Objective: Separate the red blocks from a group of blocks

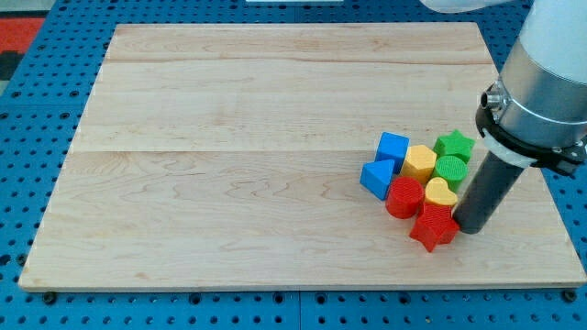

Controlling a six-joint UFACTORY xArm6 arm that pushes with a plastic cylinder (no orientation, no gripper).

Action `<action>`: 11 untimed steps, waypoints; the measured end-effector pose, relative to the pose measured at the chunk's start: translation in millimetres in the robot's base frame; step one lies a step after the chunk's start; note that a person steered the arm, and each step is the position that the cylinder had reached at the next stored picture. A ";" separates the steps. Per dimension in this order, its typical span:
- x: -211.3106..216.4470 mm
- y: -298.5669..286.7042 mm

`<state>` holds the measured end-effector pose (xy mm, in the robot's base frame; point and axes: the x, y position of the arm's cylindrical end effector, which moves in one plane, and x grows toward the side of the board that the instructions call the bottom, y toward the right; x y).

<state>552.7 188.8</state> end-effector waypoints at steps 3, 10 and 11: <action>-65.7 -110.5; -12.4 -52.8; -14.2 -122.2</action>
<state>538.5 66.5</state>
